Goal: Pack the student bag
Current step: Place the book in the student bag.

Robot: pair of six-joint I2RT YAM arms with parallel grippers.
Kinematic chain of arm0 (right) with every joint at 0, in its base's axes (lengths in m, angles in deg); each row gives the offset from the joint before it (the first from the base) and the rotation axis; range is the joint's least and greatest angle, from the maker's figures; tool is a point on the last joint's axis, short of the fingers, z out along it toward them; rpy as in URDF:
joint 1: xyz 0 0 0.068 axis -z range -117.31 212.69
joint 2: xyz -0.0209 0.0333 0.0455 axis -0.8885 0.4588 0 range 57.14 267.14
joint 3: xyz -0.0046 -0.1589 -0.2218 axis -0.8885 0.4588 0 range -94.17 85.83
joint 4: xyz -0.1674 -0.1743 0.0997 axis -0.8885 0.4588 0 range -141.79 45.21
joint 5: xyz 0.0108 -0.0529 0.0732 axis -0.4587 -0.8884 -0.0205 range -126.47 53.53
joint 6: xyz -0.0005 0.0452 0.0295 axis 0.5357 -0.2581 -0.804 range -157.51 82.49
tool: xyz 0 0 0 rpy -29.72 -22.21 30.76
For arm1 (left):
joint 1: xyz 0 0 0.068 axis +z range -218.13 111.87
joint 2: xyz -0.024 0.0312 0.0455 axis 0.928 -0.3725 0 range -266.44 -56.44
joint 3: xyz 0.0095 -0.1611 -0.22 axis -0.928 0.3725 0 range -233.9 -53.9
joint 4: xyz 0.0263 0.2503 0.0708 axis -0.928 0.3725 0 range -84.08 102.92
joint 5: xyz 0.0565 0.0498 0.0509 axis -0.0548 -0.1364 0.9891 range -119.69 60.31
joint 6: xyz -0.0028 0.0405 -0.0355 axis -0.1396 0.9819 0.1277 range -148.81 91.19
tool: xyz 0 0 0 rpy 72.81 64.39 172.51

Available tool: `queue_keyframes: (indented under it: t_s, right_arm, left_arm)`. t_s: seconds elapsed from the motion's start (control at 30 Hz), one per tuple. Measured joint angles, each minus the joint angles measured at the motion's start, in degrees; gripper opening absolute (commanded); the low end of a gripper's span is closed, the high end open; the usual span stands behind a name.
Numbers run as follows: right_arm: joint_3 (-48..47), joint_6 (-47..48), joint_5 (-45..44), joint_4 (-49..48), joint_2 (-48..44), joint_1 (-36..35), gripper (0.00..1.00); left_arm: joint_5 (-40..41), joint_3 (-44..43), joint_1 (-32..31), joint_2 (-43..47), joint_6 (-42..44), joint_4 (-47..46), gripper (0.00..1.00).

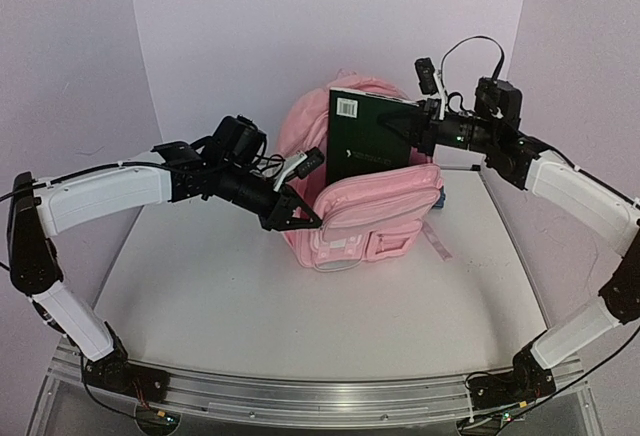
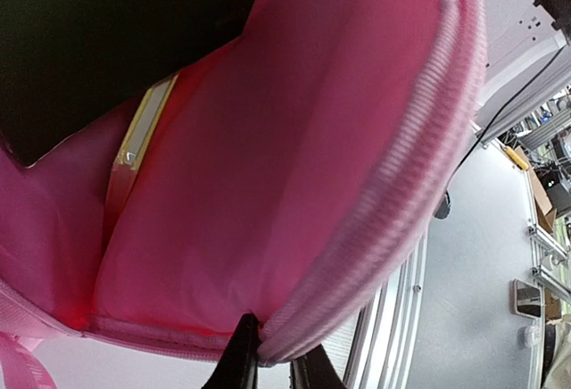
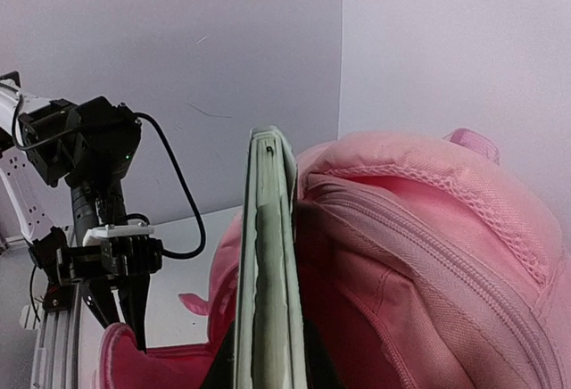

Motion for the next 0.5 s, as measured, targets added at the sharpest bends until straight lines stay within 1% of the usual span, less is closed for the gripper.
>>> queue_keyframes:
  t_s: [0.07, 0.3, 0.37, 0.5]
  right_arm:
    - [-0.43, -1.79, 2.53, -0.10, 0.00, 0.22, 0.00]
    - [-1.63, -6.09, 10.98, -0.89, -2.60, 0.47, 0.00]
    - [-1.63, -5.75, 12.32, -0.10, -4.14, 0.47, 0.00]
    - [-1.63, -2.18, 13.49, 3.99, -5.57, 0.46, 0.00]
  left_arm:
    - [0.70, 0.00, -0.48, -0.13, 0.57, -0.04, 0.01]
    - [3.78, 0.18, -1.42, 0.42, 2.84, 0.09, 0.00]
    - [4.54, 0.48, -1.65, 0.54, 3.61, 0.03, 0.00]
    - [5.86, 0.52, -1.82, 0.53, 5.09, 0.12, 0.00]
